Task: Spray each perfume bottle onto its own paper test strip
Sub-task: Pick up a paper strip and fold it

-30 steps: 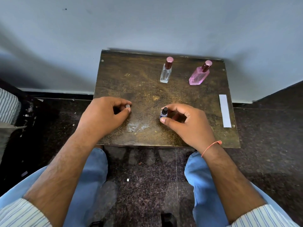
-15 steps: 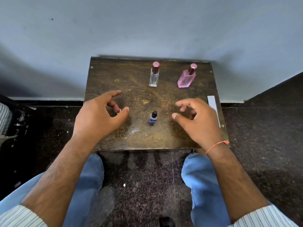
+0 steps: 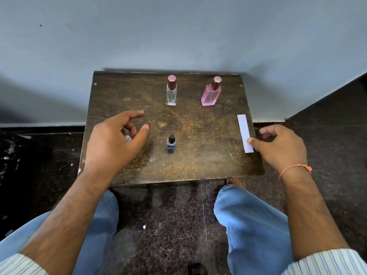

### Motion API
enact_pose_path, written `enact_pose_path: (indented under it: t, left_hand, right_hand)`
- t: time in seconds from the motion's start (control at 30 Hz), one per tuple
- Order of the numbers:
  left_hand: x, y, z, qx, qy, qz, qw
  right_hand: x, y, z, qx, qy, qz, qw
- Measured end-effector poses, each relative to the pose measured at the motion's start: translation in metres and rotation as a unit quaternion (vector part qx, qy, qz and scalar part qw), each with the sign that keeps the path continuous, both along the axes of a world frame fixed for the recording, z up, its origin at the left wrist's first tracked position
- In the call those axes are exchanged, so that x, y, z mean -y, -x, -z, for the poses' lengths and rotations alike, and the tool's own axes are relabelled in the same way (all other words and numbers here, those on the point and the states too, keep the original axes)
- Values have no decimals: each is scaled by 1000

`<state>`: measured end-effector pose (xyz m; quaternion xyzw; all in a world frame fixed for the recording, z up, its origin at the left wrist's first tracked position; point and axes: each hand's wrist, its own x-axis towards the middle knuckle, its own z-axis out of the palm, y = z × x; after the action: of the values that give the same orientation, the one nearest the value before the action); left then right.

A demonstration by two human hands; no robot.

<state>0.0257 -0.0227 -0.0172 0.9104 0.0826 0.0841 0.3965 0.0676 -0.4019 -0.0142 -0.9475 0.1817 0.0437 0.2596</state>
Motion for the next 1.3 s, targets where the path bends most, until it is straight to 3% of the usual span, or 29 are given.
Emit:
enact_pose_path:
  t: [0.4, 0.77, 0.97, 1.3]
  left_hand:
    - [8, -2, 3, 6, 27, 20, 999]
    - [6, -2, -1, 9, 34, 20, 999]
    - [3, -3, -2, 15, 53, 10, 998]
    - [4, -6, -1, 23, 141, -1, 990]
  right_hand:
    - [4, 2, -4, -45, -39, 32, 998]
    - [0, 0, -2, -2, -52, 61, 997]
    - [-5, -1, -5, 26, -135, 59, 989]
    - [-38, -2, -17, 105, -337, -69, 933]
